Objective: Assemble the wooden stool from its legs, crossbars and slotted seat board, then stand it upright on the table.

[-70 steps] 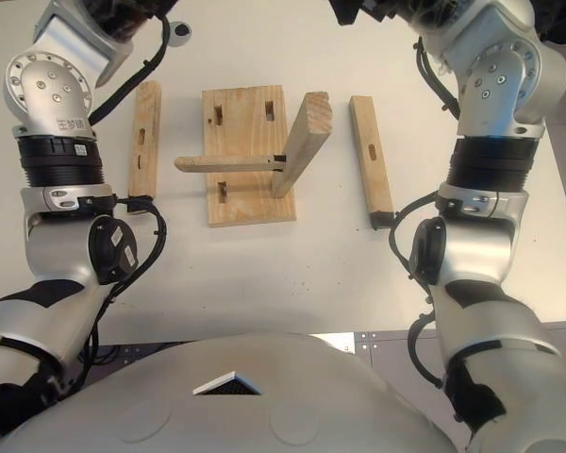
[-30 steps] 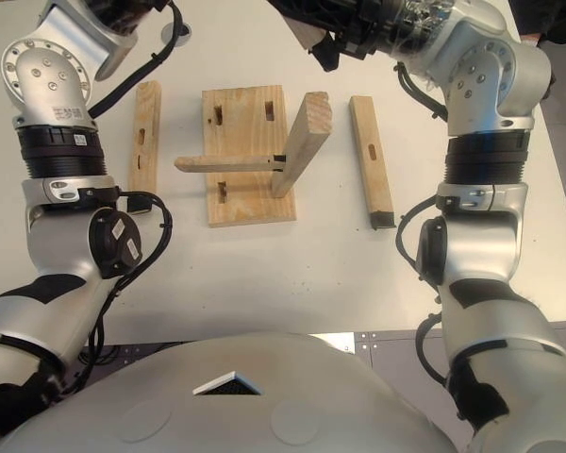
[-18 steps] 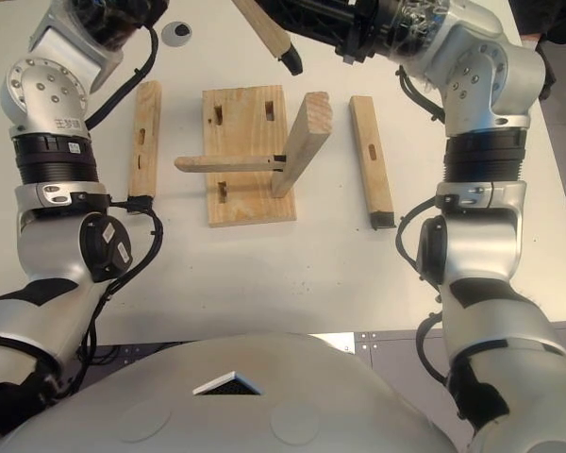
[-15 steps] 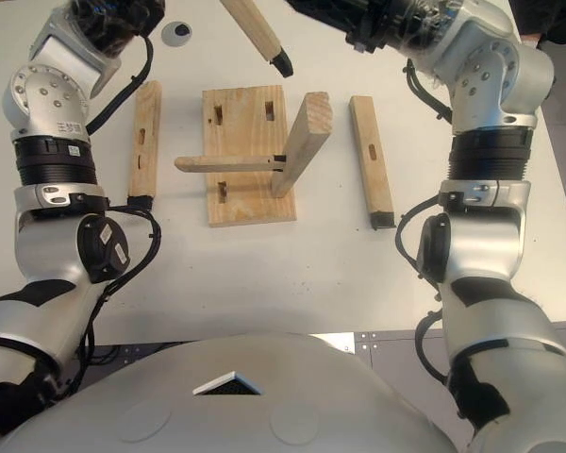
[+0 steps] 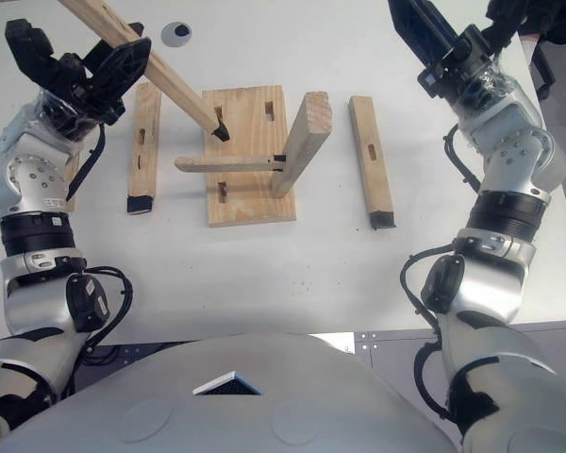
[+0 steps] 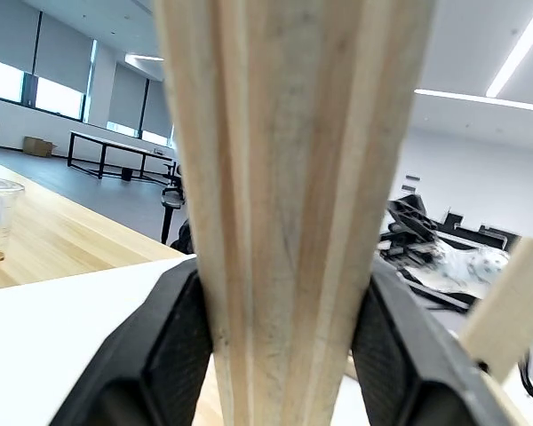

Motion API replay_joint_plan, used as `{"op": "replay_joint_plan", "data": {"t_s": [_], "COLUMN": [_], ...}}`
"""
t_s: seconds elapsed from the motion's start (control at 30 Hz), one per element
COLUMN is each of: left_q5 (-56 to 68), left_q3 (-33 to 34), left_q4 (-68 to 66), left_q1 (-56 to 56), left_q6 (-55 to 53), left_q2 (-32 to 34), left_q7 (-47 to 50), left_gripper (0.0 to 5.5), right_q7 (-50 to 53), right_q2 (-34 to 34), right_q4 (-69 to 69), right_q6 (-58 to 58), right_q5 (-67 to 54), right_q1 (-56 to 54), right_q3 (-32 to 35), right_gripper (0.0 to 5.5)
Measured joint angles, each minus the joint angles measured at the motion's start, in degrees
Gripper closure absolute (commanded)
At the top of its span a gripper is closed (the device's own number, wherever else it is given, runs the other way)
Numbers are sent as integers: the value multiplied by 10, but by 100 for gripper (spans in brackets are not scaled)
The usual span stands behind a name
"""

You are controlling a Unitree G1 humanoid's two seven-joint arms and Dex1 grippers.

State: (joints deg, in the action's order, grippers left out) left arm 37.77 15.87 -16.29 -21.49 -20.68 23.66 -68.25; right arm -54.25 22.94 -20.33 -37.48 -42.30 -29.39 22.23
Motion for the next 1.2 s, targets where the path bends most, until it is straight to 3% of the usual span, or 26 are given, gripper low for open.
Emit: {"op": "replay_joint_plan", "data": {"t_s": [0.43, 0.93, 1.2], "left_q5": [38, -11, -8], "left_q3": [-10, -66, -60], "left_q4": [97, 93, 120], "left_q1": [103, 143, 137], "left_q6": [-52, 48, 31], "left_q2": [31, 83, 148], "left_q7": [-36, -108, -123], "left_gripper": [344, 349, 349], "right_q7": [23, 42, 58], "right_q2": [3, 2, 1], "right_q4": [2, 5, 13], "right_q6": [37, 51, 62], "right_q5": [6, 17, 18], "right_q1": [25, 49, 72], "right_q3": [0, -5, -5], "right_gripper": [136, 136, 136]}}
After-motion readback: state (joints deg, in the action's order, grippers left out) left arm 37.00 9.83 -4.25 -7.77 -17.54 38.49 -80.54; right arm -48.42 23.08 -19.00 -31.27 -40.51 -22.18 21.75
